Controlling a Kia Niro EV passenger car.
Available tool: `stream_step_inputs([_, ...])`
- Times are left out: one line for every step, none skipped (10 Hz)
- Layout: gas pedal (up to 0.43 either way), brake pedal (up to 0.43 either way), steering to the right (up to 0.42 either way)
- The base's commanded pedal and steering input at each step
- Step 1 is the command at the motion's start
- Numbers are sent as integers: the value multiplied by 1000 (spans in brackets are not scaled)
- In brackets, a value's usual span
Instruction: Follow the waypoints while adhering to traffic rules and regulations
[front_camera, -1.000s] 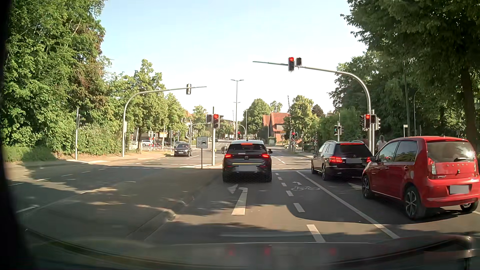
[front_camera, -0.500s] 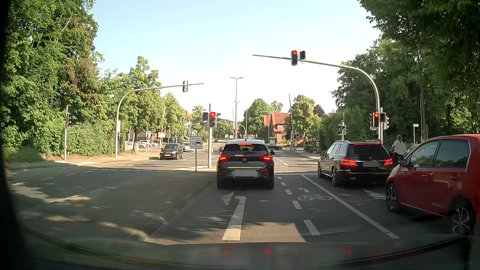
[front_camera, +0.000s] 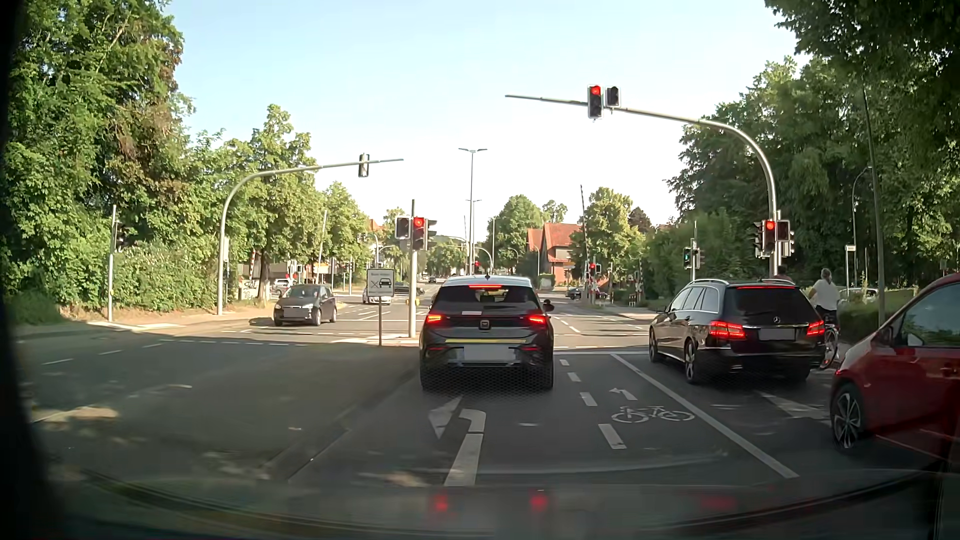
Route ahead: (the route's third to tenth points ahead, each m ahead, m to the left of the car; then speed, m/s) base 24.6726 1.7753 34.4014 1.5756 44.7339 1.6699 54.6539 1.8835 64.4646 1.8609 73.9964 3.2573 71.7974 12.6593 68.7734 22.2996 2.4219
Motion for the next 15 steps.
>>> stream_step_inputs([0, 183, -1])
stream_step_inputs([0, 189, -1])
stream_step_inputs([0, 195, -1])
stream_step_inputs([0, 195, -1])
stream_step_inputs([0, 195, -1])
stream_step_inputs([0, 195, -1])
stream_step_inputs([0, 195, -1])
stream_step_inputs([0, 195, -1])
stream_step_inputs([0, 195, -3])
stream_step_inputs([0, 195, -5])
stream_step_inputs([0, 189, -7])
stream_step_inputs([0, 189, -9])
stream_step_inputs([0, 189, -11])
stream_step_inputs([0, 189, -11])
stream_step_inputs([0, 195, -11])
